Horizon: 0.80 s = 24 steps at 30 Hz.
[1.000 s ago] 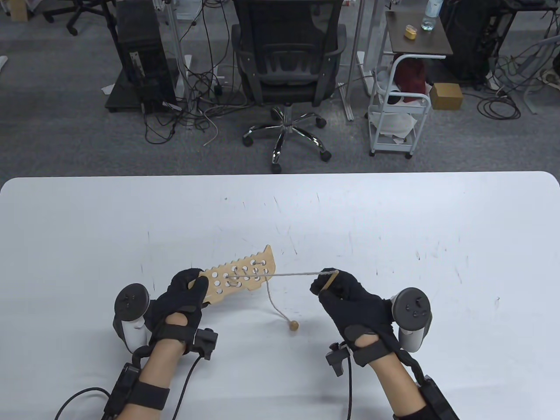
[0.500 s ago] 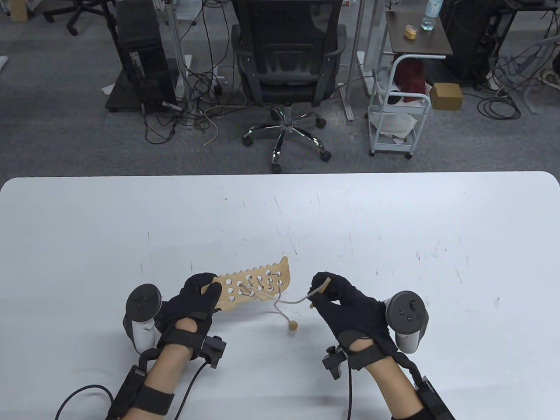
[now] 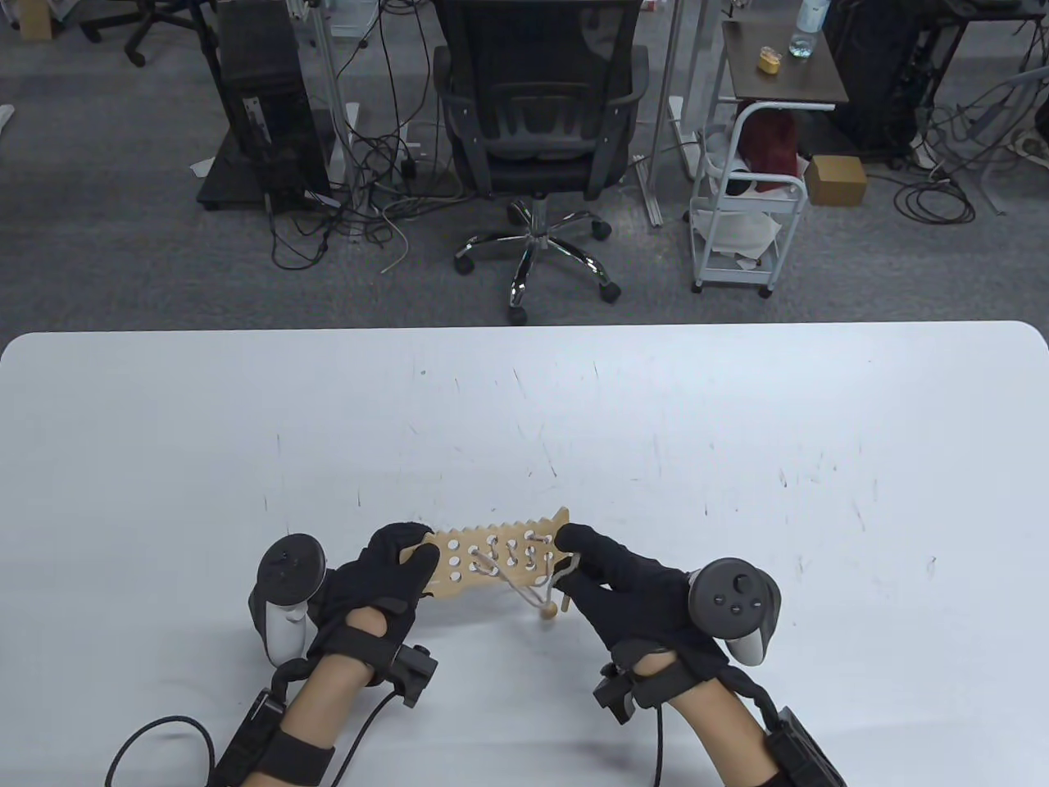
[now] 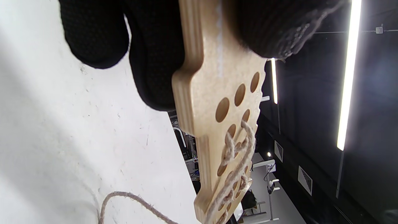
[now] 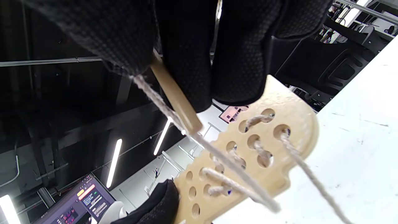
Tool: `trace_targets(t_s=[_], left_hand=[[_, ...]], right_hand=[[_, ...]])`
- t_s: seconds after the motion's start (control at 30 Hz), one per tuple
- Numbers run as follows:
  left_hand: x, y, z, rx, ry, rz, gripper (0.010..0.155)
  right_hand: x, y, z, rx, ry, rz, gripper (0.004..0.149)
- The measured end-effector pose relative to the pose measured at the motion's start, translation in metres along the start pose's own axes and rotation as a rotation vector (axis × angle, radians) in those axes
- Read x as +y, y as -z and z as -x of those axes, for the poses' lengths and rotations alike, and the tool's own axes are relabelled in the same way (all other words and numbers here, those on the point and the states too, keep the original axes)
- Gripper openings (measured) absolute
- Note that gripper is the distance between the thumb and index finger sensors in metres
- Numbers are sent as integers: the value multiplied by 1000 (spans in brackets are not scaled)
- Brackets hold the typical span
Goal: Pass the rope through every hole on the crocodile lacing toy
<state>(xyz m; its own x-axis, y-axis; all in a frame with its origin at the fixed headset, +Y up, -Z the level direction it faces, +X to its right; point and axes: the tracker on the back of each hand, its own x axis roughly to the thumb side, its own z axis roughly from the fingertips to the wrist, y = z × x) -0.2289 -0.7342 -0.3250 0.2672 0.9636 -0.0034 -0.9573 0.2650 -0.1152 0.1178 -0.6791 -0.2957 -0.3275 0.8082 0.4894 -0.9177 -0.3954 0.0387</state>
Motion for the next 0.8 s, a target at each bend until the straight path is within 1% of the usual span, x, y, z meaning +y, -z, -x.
trace_targets(t_s=[0.17,0.4,0.6,0.8], left_hand=[[-7,-2,-3,-11,11,33,52],[-21,-5,-7,-28,35,94,52],[-32,-8,-11,-40,57,143,53],[-43,-14,-14,-36,114,164,52]], right_hand=[[3,-2,-4,-26,9,11,37],[5,-4,-11,-65,-18,19,38],[6,-5,-16,-94,-78,29,38],[8,-6,-18,-105,-147,27,39]])
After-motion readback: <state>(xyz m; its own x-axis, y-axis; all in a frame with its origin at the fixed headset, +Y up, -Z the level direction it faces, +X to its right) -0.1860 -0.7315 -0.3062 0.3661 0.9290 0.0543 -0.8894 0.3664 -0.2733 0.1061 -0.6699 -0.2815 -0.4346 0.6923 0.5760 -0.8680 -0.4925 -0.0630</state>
